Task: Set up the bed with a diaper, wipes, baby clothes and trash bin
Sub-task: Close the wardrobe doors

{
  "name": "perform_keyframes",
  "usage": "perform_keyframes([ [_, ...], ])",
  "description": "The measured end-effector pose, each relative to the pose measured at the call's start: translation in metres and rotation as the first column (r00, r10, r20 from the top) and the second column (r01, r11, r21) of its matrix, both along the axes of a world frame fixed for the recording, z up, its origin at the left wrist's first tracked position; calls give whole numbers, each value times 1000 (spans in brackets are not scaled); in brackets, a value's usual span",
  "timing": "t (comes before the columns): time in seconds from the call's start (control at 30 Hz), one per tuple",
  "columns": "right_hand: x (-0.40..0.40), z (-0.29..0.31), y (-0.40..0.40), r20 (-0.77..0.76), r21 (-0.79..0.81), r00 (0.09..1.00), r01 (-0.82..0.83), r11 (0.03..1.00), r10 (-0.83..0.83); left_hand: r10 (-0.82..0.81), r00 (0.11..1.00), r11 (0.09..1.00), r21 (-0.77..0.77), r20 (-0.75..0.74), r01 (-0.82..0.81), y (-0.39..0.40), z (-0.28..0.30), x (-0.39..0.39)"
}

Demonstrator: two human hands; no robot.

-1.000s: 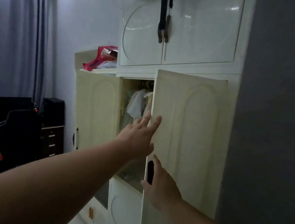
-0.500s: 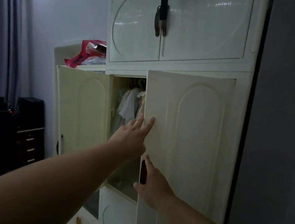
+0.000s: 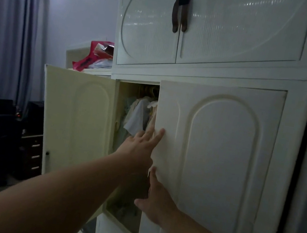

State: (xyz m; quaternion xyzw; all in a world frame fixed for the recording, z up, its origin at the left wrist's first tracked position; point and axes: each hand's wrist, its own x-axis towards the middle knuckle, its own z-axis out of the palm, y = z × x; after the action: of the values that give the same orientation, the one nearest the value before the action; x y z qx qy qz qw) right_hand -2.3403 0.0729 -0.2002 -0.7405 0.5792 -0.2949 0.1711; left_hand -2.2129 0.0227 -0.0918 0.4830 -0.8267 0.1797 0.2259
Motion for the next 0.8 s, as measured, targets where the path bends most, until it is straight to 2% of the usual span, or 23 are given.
perform_keyframes([
  [0.17,-13,0,-35,-22,-6,1000,12,1000,-12,4,1000,1000,7,8,-4,-34,1,-16],
  [0.33,-25,-8,-66,78,20,997,5,1000,-7,-23,1000,999,40,11,22,-61,0,-32],
  [0.6,-35,-12,-93,115,9,988,101,995,-101,-109,994,992,61,-5,109,-85,0,-39],
  [0.73,-31,-9,-96,83,3,985,149,989,-149,-154,986,987,45,56,152,-99,1,-32],
  [0.8,-25,-8,-95,8,-32,980,201,979,-201,-162,984,986,53,79,158,-104,2,-26],
])
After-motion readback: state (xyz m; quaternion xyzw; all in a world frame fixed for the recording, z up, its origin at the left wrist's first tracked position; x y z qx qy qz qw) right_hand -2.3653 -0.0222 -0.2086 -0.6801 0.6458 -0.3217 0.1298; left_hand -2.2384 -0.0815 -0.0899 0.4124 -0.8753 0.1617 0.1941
